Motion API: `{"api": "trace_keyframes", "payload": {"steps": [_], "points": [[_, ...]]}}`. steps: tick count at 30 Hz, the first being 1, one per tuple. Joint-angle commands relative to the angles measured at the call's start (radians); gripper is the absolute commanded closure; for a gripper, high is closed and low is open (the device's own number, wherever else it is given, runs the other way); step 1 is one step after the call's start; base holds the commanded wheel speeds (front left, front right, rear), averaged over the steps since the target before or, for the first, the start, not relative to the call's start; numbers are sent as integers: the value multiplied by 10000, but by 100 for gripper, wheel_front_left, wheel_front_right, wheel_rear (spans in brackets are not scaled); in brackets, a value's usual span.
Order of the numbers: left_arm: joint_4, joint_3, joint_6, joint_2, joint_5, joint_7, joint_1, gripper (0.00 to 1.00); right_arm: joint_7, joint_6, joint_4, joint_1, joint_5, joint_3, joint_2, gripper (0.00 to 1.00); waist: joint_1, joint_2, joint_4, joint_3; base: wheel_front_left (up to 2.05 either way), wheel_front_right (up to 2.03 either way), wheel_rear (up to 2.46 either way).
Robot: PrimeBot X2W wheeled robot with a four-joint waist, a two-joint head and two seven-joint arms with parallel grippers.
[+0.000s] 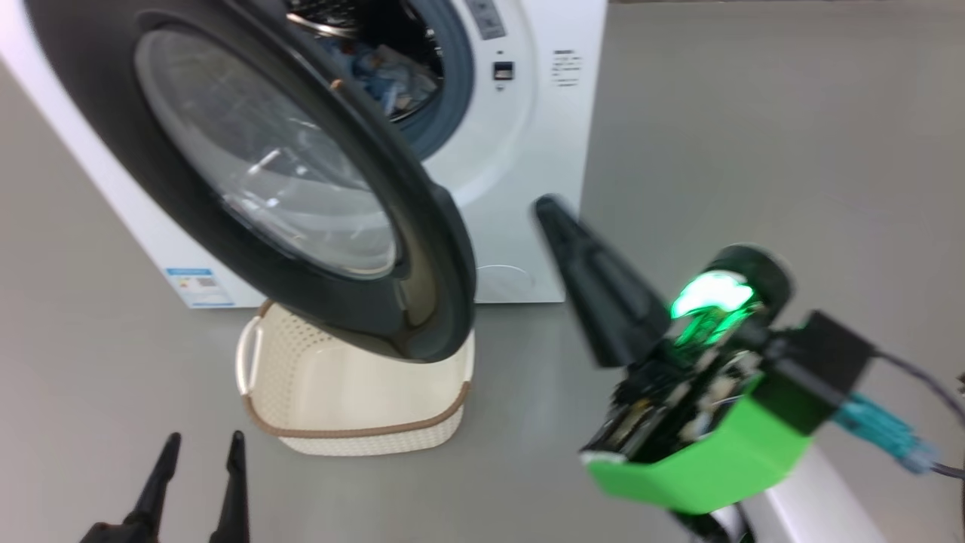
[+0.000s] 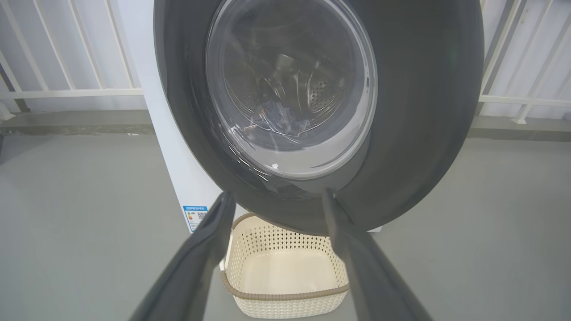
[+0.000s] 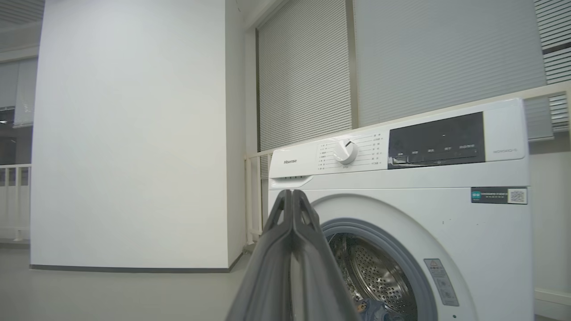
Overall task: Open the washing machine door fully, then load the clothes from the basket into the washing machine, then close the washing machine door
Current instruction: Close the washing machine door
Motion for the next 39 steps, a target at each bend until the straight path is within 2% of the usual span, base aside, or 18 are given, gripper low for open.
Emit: {"api": "trace_keyframes", "payload": {"steps": [1, 7, 15, 30, 39], "points": [[-173, 190, -21, 69, -16, -65, -462, 0, 239, 16, -155, -244, 291, 486, 165, 100, 0, 0, 527, -18, 0, 0, 0], [-209, -361, -24, 69, -113, -65, -795, 0, 760, 16, 574, -256, 548, 1798, 240, 100, 0, 0, 1439, 213, 0, 0, 0], [-206, -864, -25, 69, -375, -65, -1202, 0, 793, 16, 1687, -103, 429, 2290, 246, 100, 0, 0, 2214, 778, 0, 0, 0], [-382, -1259, 103, 68, -815, -65, -1850, 0, 236, 16, 3700, -329, 0, 1539, -53, 100, 0, 0, 2263, 1936, 0, 0, 0], [-293, -1359, 71, 68, -884, -65, -2240, 0, -204, 16, 4638, -1113, -63, 622, -24, 100, 0, 0, 2246, 2346, 0, 0, 0]]}}
